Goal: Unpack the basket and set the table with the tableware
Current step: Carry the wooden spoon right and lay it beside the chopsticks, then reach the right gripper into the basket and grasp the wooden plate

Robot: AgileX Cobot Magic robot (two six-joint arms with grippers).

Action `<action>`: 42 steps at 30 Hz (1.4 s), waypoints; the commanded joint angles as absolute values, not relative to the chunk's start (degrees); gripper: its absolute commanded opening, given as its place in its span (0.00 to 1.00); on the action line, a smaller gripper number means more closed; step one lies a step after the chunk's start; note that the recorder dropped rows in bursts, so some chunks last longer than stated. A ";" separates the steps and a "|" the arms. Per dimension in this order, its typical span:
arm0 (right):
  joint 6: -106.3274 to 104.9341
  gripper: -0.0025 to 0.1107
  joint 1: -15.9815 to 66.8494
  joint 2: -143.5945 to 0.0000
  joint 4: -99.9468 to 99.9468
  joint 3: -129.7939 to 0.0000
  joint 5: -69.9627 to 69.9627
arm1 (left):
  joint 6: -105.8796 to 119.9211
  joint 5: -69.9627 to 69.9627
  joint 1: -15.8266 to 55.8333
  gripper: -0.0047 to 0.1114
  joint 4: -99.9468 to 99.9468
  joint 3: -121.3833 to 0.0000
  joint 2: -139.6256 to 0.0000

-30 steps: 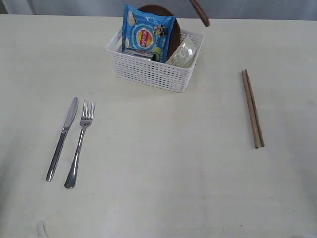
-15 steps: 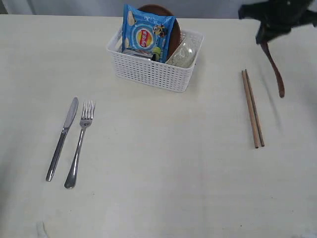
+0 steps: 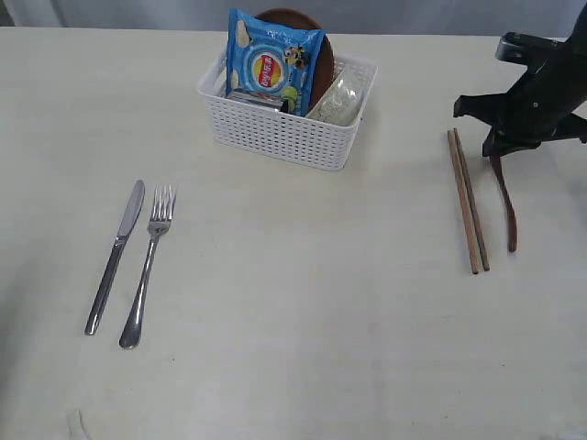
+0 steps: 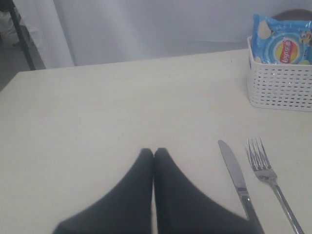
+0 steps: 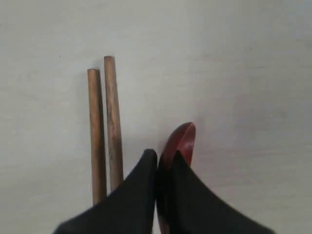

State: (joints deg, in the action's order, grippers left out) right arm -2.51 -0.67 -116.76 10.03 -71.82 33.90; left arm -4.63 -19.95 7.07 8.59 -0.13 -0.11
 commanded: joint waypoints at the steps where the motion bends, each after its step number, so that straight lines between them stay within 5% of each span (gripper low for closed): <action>1: -3.84 0.05 -0.28 -117.21 10.44 -71.51 33.07 | -4.76 -19.92 7.36 0.04 8.77 0.00 0.00; 8: -2.94 0.37 -0.28 -117.21 10.44 -71.51 33.20 | -4.76 -19.92 7.36 0.04 8.77 0.00 0.00; 22: -22.22 0.37 0.69 -107.78 35.49 -79.10 41.71 | -4.76 -19.92 7.36 0.04 8.77 0.00 0.00; 27: -21.47 0.37 8.12 -105.10 36.72 -82.18 43.82 | -4.76 -19.92 7.36 0.04 8.77 0.00 0.00; 35: 5.77 0.37 22.65 -108.13 4.53 -93.46 44.20 | -4.76 -19.92 7.36 0.04 8.77 0.00 0.00; 42: 10.97 0.37 25.44 -119.17 2.19 -107.10 52.81 | -4.76 -19.92 7.36 0.04 8.77 0.00 0.00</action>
State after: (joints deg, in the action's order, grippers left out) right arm 9.82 25.41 -117.31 3.39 -105.14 51.51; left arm -4.63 -19.95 7.07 8.59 -0.13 -0.11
